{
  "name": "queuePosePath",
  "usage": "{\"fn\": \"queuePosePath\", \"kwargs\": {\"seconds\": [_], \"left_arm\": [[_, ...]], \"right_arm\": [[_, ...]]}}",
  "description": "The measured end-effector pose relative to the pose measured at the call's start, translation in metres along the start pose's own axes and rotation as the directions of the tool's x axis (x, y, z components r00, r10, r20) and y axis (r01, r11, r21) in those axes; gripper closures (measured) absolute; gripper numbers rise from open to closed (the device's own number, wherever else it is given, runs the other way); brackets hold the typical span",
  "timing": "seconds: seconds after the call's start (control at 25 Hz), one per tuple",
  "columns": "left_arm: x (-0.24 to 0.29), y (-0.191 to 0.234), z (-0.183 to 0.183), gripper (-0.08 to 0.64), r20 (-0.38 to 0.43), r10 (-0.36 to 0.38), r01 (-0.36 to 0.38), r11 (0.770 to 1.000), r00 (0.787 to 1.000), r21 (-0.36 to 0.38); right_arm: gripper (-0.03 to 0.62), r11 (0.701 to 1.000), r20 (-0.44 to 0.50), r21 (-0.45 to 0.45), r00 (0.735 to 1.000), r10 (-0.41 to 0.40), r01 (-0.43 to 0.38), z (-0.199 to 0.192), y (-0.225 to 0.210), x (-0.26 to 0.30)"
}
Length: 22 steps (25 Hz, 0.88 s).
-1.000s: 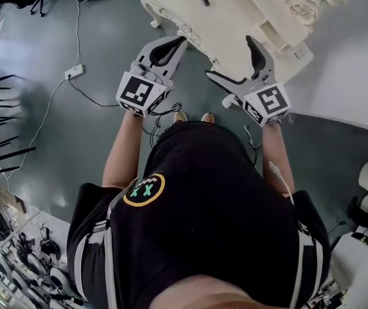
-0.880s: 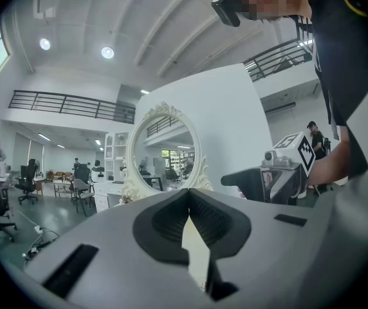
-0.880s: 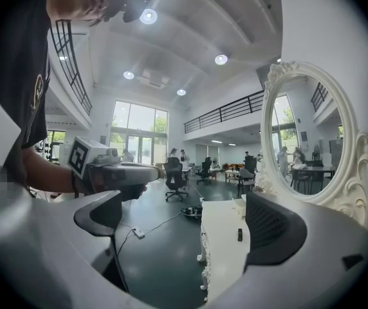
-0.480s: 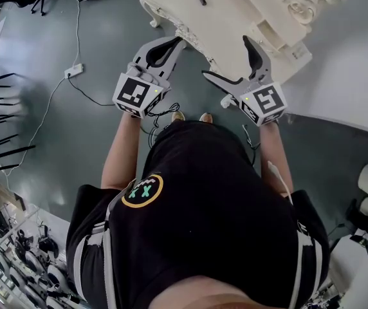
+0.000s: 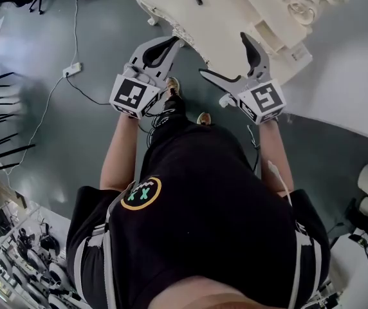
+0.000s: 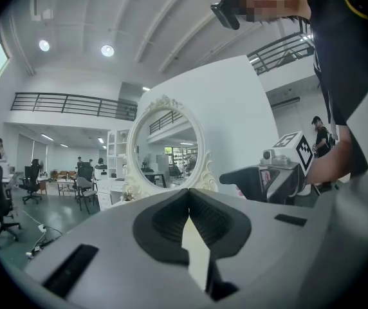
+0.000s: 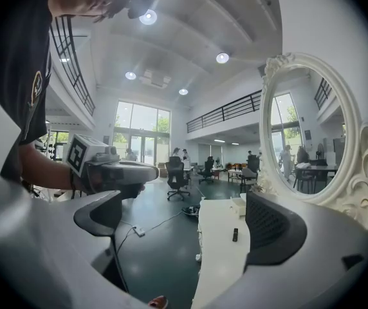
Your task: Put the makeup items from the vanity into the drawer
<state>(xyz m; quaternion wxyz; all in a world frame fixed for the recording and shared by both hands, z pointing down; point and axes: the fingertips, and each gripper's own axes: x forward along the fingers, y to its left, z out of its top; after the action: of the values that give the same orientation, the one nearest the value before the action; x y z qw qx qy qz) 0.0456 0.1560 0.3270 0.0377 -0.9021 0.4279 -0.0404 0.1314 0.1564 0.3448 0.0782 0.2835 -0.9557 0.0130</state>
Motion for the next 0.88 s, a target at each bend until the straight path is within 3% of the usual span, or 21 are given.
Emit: {"fn": "queuePosePath", "kwargs": {"seconds": [0.4,0.88], "left_arm": [[0.062,0.079,-0.028,0.540,-0.004,-0.096,0.096,0.995,0.995,0.024],[0.120,0.180,-0.056,0.540,-0.009,-0.152,0.151,0.987,0.988,-0.045]], "right_arm": [[-0.008,0.996,-0.041,0.030,0.995,-0.088,0.090,-0.012,-0.068,0.080],[-0.006,0.985,-0.128,0.057,0.979,-0.158,0.166,-0.029,-0.138,0.176]]}}
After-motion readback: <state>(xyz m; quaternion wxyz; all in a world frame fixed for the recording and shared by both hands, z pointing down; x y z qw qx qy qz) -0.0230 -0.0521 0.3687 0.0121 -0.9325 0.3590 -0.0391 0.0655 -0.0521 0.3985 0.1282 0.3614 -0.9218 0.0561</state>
